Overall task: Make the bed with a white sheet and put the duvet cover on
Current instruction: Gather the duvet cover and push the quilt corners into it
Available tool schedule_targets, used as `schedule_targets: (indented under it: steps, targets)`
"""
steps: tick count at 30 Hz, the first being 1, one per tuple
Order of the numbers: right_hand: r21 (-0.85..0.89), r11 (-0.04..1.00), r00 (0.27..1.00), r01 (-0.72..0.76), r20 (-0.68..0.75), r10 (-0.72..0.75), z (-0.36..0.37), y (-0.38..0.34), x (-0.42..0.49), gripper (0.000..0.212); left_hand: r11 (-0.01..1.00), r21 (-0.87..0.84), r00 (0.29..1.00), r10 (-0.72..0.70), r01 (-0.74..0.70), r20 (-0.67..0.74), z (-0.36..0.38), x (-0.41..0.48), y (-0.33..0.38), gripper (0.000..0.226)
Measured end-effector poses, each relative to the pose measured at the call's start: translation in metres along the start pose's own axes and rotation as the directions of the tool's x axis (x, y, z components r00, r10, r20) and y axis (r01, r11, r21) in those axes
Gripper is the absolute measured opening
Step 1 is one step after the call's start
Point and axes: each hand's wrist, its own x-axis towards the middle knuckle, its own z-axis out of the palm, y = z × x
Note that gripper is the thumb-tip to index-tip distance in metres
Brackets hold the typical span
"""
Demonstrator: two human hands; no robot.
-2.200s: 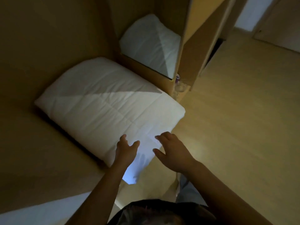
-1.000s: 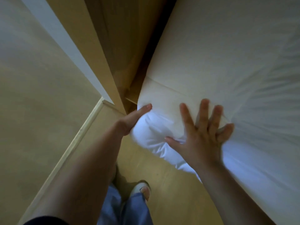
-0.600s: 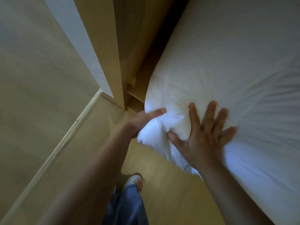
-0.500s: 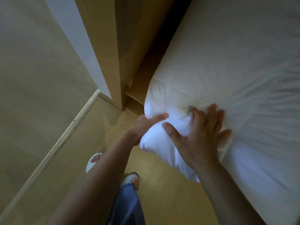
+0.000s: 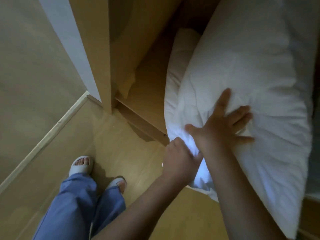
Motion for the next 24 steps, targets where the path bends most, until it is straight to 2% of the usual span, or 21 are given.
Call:
schedule_targets:
  steps: [2,4,6,7,9,11,13,15,18,20,22,24]
  targets:
    - [-0.009,1.000,1.000,0.010,0.006,-0.010,0.002,0.008,0.010,0.129,0.980,-0.183,0.996,-0.073,0.079,0.042,-0.002,-0.003,-0.007,0.048]
    - [-0.010,1.000,1.000,0.025,-0.007,-0.025,0.009,0.012,0.017,0.124,0.870,-0.465,0.986,-0.154,0.163,0.057,-0.011,0.005,-0.021,0.063]
    - [0.014,0.999,0.999,0.030,-0.016,-0.030,0.019,0.010,0.018,0.121,0.749,-0.592,0.950,-0.293,0.297,0.106,-0.019,0.029,-0.037,0.096]
    - [0.028,0.999,0.999,0.030,-0.024,-0.029,0.024,0.009,0.017,0.121,0.722,-0.585,0.925,-0.341,0.370,0.166,-0.024,0.045,-0.044,0.109]
    - [0.043,0.999,0.999,0.022,-0.050,-0.020,0.032,0.008,0.014,0.122,0.758,-0.409,0.858,-0.398,0.507,0.326,-0.036,0.077,-0.051,0.120]
    - [0.064,0.998,0.997,0.023,-0.070,-0.019,0.036,0.008,0.013,0.123,0.781,-0.210,0.760,-0.444,0.588,0.475,-0.046,0.101,-0.049,0.117]
    - [0.080,0.996,0.997,0.040,-0.074,-0.034,0.040,0.009,0.010,0.122,0.759,-0.095,0.694,-0.529,0.644,0.488,-0.048,0.117,-0.048,0.112]
    - [0.067,0.996,0.996,0.061,-0.071,-0.056,0.044,0.010,0.004,0.119,0.759,-0.114,0.731,-0.559,0.641,0.392,-0.043,0.127,-0.056,0.108]
    - [0.038,0.995,0.993,0.095,-0.078,-0.092,0.050,0.011,-0.003,0.113,0.792,-0.303,0.848,-0.483,0.530,0.220,-0.031,0.133,-0.067,0.099]
    - [0.067,0.991,0.988,0.117,-0.108,-0.109,0.052,0.013,-0.004,0.105,0.811,-0.371,0.891,-0.430,0.452,0.146,-0.027,0.134,-0.069,0.095]
    - [0.101,0.985,0.984,0.138,-0.129,-0.125,0.053,0.016,-0.005,0.098,0.836,-0.360,0.908,-0.407,0.414,0.100,-0.024,0.134,-0.070,0.090]
    - [0.109,0.981,0.980,0.159,-0.138,-0.144,0.055,0.017,-0.007,0.094,0.884,-0.290,0.927,-0.375,0.367,0.029,-0.022,0.135,-0.073,0.071]
